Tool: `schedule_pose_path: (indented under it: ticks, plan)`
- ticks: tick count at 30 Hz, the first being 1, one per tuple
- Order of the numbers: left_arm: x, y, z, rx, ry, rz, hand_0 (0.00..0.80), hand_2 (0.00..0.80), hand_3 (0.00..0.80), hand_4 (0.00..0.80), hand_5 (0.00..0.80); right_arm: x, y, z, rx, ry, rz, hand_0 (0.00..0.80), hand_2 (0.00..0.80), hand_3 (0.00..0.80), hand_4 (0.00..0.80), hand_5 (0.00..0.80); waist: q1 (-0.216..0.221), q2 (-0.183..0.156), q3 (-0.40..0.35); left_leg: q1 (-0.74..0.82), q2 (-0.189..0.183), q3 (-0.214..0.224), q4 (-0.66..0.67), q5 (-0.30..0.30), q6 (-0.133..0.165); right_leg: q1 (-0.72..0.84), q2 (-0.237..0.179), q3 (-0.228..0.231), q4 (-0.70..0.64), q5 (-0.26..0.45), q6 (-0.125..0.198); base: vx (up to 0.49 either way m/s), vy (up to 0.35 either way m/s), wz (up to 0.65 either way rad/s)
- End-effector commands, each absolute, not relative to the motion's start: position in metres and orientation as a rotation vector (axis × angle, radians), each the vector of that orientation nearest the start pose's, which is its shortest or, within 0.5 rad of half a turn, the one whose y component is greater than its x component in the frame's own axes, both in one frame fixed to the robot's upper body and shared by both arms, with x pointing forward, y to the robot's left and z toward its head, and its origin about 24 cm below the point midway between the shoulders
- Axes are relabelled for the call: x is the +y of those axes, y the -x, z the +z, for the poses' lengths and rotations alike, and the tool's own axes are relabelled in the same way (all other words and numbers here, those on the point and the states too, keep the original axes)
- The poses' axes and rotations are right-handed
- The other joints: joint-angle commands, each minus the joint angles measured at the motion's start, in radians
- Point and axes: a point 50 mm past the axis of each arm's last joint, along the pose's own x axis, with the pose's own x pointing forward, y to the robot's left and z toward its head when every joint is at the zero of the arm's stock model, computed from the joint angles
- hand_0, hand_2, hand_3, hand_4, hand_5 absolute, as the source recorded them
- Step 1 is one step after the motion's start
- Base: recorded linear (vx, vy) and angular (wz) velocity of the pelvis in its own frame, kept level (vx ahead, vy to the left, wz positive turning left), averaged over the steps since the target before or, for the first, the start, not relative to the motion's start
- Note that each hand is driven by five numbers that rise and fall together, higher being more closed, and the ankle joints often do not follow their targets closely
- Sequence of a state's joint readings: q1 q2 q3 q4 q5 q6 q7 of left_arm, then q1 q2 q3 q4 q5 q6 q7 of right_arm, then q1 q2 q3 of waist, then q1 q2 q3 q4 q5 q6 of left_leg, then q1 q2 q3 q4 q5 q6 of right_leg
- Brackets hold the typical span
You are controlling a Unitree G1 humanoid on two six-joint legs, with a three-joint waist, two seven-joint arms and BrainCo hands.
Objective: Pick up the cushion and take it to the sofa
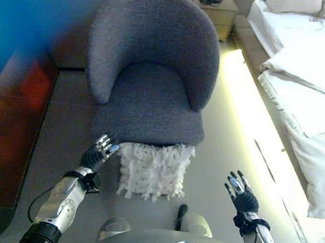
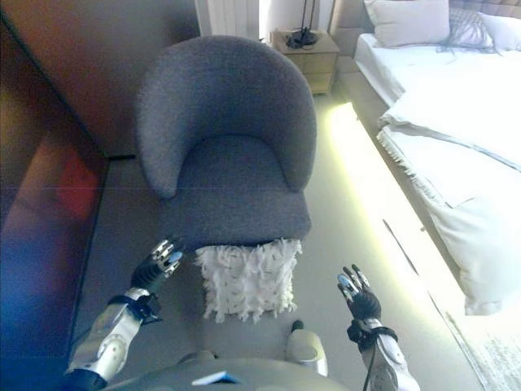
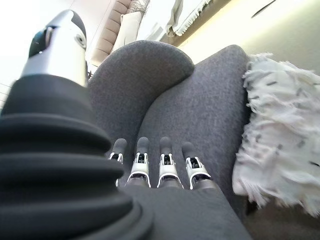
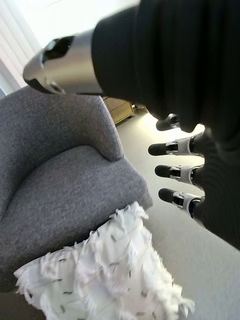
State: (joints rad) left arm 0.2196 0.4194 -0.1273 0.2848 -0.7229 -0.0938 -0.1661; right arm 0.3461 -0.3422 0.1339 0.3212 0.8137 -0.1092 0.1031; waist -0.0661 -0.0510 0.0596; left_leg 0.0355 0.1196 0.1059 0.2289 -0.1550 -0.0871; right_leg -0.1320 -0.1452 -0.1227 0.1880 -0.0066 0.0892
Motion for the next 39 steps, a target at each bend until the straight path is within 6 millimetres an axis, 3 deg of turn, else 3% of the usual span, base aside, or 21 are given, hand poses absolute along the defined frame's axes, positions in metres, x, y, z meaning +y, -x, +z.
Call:
schedule_pose_path:
  ticks: [1, 3, 6, 11, 13, 16, 19, 20, 25, 28, 30, 32, 35, 39]
  plan:
    - [0.233, -0.195, -0.017, 0.236, 0.355, -0.023, 0.0, 0.0, 0.0, 0.0, 0.0, -0.232, -0.152, -0.054, 0.41, -0.395, -0.091, 0.0, 0.0, 0.0, 0.0, 0.0, -0.026, -0.008, 0.009, 0.018, -0.011, 0.017, 0.279, 0.193, 0.035, -0.011, 0.005, 0.002, -0.082, 0.088, -0.019, 0.167, -0.17, -0.08]
    - [0.226, -0.196, -0.018, 0.233, 0.366, -0.042, 0.0, 0.0, 0.0, 0.0, 0.0, -0.234, -0.153, -0.052, 0.391, -0.397, -0.099, 0.0, 0.0, 0.0, 0.0, 0.0, -0.021, -0.011, 0.018, -0.03, 0.008, 0.023, 0.29, 0.197, 0.039, 0.011, 0.004, -0.01, -0.076, 0.07, -0.031, 0.147, -0.087, 0.03]
    - [0.221, -0.195, -0.019, 0.228, 0.366, -0.061, 0.0, 0.0, 0.0, 0.0, 0.0, -0.233, -0.156, -0.05, 0.37, -0.415, -0.104, 0.0, 0.0, 0.0, 0.0, 0.0, -0.009, -0.007, 0.031, -0.043, 0.005, -0.008, 0.182, 0.222, 0.043, 0.043, 0.009, -0.002, -0.066, 0.044, -0.029, 0.144, 0.029, 0.05]
    - [0.213, -0.201, -0.014, 0.209, 0.365, -0.103, 0.0, 0.0, 0.0, 0.0, 0.0, -0.234, -0.151, -0.049, 0.37, -0.421, -0.127, 0.0, 0.0, 0.0, 0.0, 0.0, 0.022, 0.031, 0.05, -0.076, 0.021, -0.072, -0.16, 0.31, 0.0, 0.104, 0.017, -0.012, -0.063, -0.009, -0.009, 0.133, 0.123, 0.19]
    - [0.21, -0.2, -0.016, 0.212, 0.361, -0.112, 0.0, 0.0, 0.0, 0.0, 0.0, -0.235, -0.148, -0.051, 0.372, -0.427, -0.136, 0.0, 0.0, 0.0, 0.0, 0.0, 0.043, 0.037, 0.06, -0.119, 0.023, -0.087, -0.229, 0.352, -0.019, 0.151, 0.021, -0.019, -0.084, -0.023, -0.008, 0.199, 0.132, 0.27]
    - [0.212, -0.196, -0.021, 0.23, 0.357, -0.113, 0.0, 0.0, 0.0, 0.0, 0.0, -0.235, -0.148, -0.053, 0.375, -0.447, -0.154, 0.0, 0.0, 0.0, 0.0, 0.0, 0.074, 0.036, 0.062, -0.167, 0.011, -0.095, -0.263, 0.363, -0.023, 0.224, 0.021, -0.024, -0.118, -0.042, -0.008, 0.241, 0.134, -0.07]
    - [0.216, -0.193, -0.022, 0.243, 0.347, -0.119, 0.0, 0.0, 0.0, 0.0, 0.0, -0.234, -0.151, -0.052, 0.363, -0.453, -0.164, 0.0, 0.0, 0.0, 0.0, 0.0, 0.09, 0.028, 0.059, -0.188, 0.004, -0.069, -0.238, 0.322, -0.013, 0.258, 0.001, -0.041, -0.126, -0.057, 0.0, 0.201, 0.14, -0.36]
    - [0.22, -0.191, -0.024, 0.252, 0.339, -0.12, 0.0, 0.0, 0.0, 0.0, 0.0, -0.231, -0.152, -0.052, 0.356, -0.462, -0.171, 0.0, 0.0, 0.0, 0.0, 0.0, 0.091, 0.025, 0.055, -0.184, 0.003, -0.047, -0.222, 0.284, -0.003, 0.26, -0.015, -0.05, -0.117, -0.066, 0.008, 0.224, 0.18, -0.09]
    - [0.229, -0.19, -0.022, 0.251, 0.307, -0.097, 0.0, 0.0, 0.0, 0.0, 0.0, -0.225, -0.149, -0.055, 0.372, -0.502, -0.169, 0.0, 0.0, 0.0, 0.0, 0.0, 0.109, 0.004, 0.047, -0.215, -0.032, -0.017, -0.123, 0.212, 0.053, 0.258, -0.089, -0.068, -0.047, -0.075, 0.041, 0.227, 0.193, -0.09]
    - [0.227, -0.192, -0.019, 0.247, 0.278, -0.107, 0.0, 0.0, 0.0, 0.0, 0.0, -0.217, -0.151, -0.056, 0.373, -0.502, -0.159, 0.0, 0.0, 0.0, 0.0, 0.0, 0.122, -0.001, 0.049, -0.208, -0.062, 0.01, -0.104, 0.179, 0.094, 0.199, -0.16, -0.083, 0.083, -0.01, 0.042, 0.157, 0.199, -0.27]
    - [0.228, -0.194, -0.018, 0.25, 0.265, -0.114, 0.0, 0.0, 0.0, 0.0, 0.0, -0.214, -0.149, -0.058, 0.386, -0.48, -0.154, 0.0, 0.0, 0.0, 0.0, 0.0, 0.121, 0.003, 0.05, -0.188, -0.072, 0.031, -0.107, 0.163, 0.112, 0.159, -0.183, -0.088, 0.153, 0.016, 0.035, 0.189, 0.167, -0.41]
    - [0.23, -0.198, -0.016, 0.248, 0.254, -0.106, 0.0, 0.0, 0.0, 0.0, 0.0, -0.213, -0.149, -0.059, 0.399, -0.465, -0.143, 0.0, 0.0, 0.0, 0.0, 0.0, 0.126, -0.001, 0.053, -0.168, -0.08, 0.041, -0.101, 0.137, 0.106, 0.141, -0.201, -0.101, 0.158, 0.008, 0.04, 0.142, 0.037, -0.29]
    - [0.228, -0.214, -0.007, 0.22, 0.248, -0.093, 0.0, 0.0, 0.0, 0.0, 0.0, -0.207, -0.163, -0.059, 0.371, -0.445, -0.116, 0.0, 0.0, 0.0, 0.0, 0.0, 0.141, 0.001, 0.067, -0.186, -0.069, 0.052, -0.089, 0.131, 0.085, 0.091, -0.2, -0.123, 0.044, 0.034, 0.045, -0.068, -0.128, -0.51]
    - [0.226, -0.246, 0.007, 0.154, 0.226, -0.065, 0.0, 0.0, 0.0, 0.0, 0.0, -0.194, -0.213, -0.039, 0.262, -0.437, -0.059, 0.0, 0.0, 0.0, 0.0, 0.0, 0.124, -0.024, 0.156, -0.266, -0.036, 0.045, -0.055, 0.119, 0.064, -0.088, -0.212, -0.065, -0.073, 0.185, 0.072, -0.269, -0.24, -0.48]
